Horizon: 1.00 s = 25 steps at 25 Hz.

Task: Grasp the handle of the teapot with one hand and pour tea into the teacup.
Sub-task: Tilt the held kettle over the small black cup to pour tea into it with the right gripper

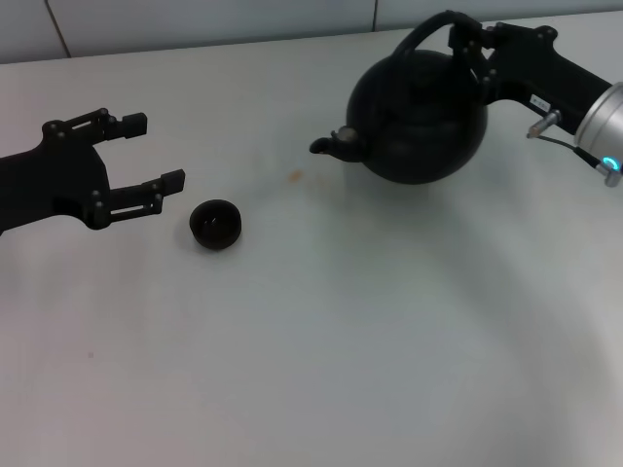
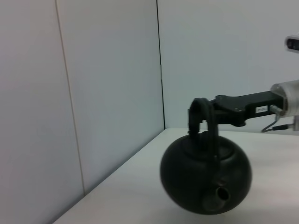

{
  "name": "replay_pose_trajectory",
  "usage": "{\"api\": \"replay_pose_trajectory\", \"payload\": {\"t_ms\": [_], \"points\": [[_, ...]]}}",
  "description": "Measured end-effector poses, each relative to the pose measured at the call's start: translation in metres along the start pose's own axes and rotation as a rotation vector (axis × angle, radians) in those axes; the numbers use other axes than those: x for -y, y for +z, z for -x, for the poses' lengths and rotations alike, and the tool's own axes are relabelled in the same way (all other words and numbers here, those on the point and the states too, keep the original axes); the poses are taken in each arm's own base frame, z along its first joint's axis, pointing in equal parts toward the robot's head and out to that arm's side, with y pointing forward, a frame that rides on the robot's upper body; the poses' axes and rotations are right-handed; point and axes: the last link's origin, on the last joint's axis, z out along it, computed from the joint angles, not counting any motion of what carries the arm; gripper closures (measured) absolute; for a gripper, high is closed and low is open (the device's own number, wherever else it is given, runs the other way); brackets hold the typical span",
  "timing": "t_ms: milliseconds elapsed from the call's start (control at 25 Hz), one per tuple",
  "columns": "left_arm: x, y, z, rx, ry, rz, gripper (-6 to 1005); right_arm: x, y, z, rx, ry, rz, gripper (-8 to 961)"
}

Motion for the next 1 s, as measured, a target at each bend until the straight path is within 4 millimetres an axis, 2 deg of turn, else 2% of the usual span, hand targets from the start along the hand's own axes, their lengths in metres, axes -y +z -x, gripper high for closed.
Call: {"api": "replay_pose_trajectory", "payload": {"t_ms": [200, 1000], "points": [[0.0, -0.008, 0.001, -0.017, -0.015, -0.014, 197, -0.006, 0.011, 0.004, 0.016, -0.005, 0.027, 854], [-0.003, -0.017, 0.005, -0.017, -0.016, -0.013, 197, -0.031, 0.049, 0.015, 0.019, -0.027, 0.129, 853]]}}
